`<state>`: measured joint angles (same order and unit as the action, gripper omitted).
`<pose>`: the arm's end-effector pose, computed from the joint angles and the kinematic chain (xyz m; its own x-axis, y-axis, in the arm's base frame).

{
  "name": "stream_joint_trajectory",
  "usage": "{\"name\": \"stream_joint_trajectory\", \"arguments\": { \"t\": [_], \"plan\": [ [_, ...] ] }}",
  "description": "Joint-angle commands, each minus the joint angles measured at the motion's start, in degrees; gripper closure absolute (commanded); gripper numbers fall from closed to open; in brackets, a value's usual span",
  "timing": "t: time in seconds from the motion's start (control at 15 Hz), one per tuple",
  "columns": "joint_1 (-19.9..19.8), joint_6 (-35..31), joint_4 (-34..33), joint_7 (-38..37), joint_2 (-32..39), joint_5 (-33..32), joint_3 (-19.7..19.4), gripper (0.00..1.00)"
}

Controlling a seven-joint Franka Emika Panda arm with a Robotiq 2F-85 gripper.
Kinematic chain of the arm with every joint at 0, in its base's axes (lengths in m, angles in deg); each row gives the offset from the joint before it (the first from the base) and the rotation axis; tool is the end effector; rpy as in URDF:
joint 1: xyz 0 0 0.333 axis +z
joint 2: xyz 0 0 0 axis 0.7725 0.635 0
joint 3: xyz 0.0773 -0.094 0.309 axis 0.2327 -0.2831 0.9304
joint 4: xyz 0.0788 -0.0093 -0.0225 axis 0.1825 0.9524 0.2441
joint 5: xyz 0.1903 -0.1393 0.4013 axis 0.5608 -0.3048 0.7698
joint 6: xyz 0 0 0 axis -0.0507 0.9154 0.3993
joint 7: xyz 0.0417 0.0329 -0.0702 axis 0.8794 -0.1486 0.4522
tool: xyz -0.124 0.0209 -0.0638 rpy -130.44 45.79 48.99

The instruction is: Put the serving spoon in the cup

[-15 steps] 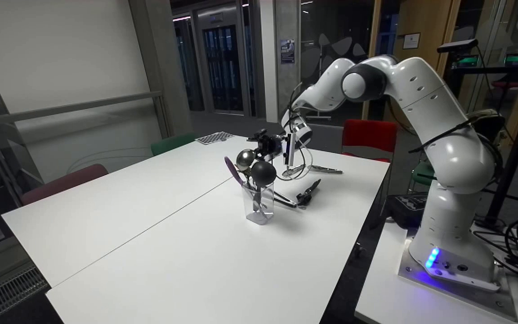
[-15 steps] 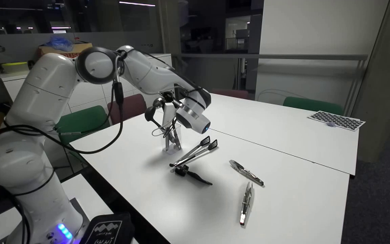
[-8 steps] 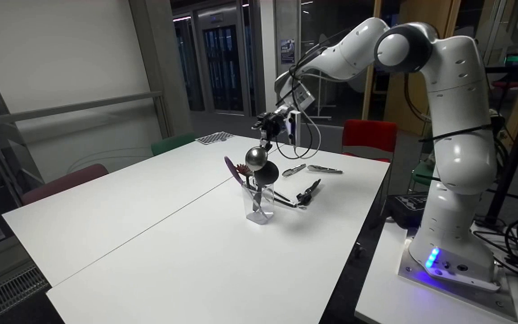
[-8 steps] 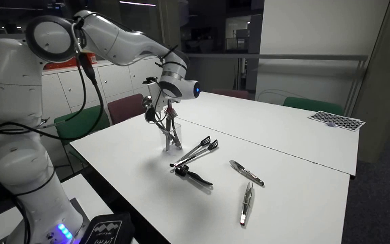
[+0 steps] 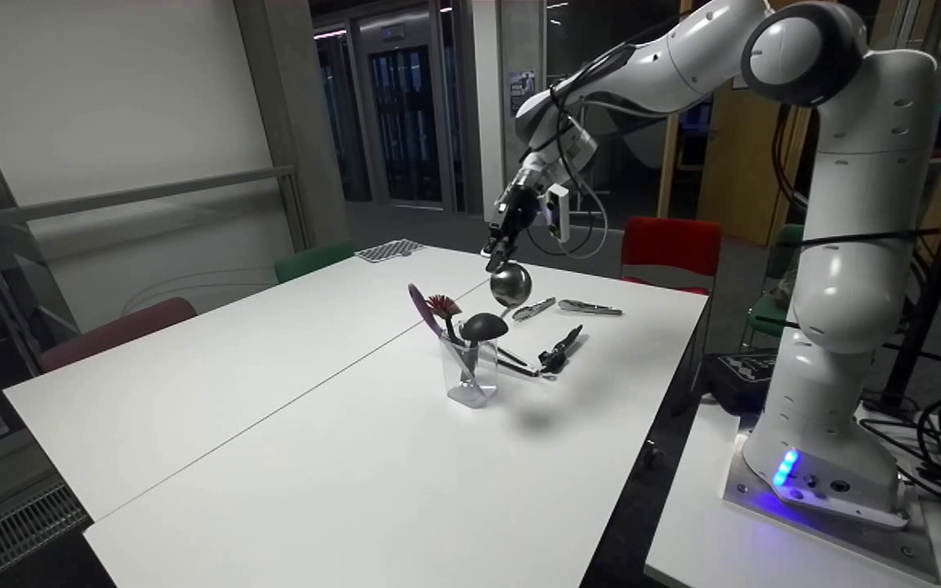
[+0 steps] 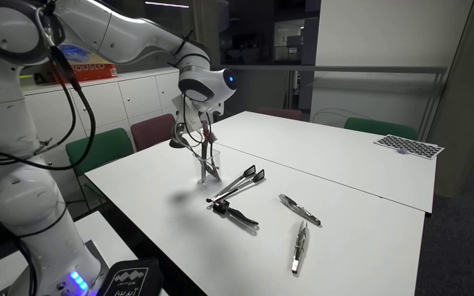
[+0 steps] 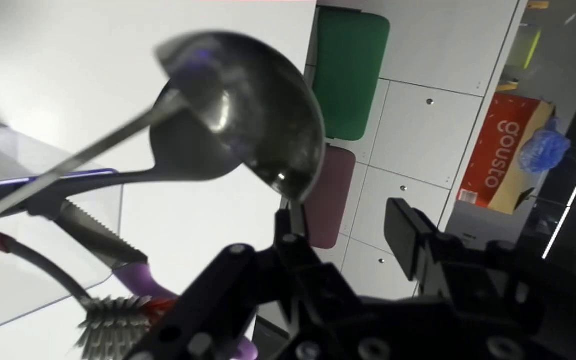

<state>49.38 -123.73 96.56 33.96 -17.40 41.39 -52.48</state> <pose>0.5997 -0.0128 0.3732 0.9823 0.1076 0.1533 0.1869 -0.5095 -0.8399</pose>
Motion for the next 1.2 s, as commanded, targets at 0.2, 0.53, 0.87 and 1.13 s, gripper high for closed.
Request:
{"name": "stream_joint_trajectory", "arguments": {
  "t": [0.2, 0.53, 0.87, 1.13],
  "plan": [
    [-1.9, -0.5, 3.1, -1.2, -3.8, 6.7, 3.1, 1.00],
    [-1.2, -5.4, 3.6, -3.4, -5.0, 7.8, 4.5, 1.00],
    [0.2, -23.4, 7.1, -10.4, -11.8, -3.1, 7.4, 0.73],
    [0.3, -31.9, 14.0, -20.6, -23.4, -16.2, 10.1, 0.42]
  ]
}}
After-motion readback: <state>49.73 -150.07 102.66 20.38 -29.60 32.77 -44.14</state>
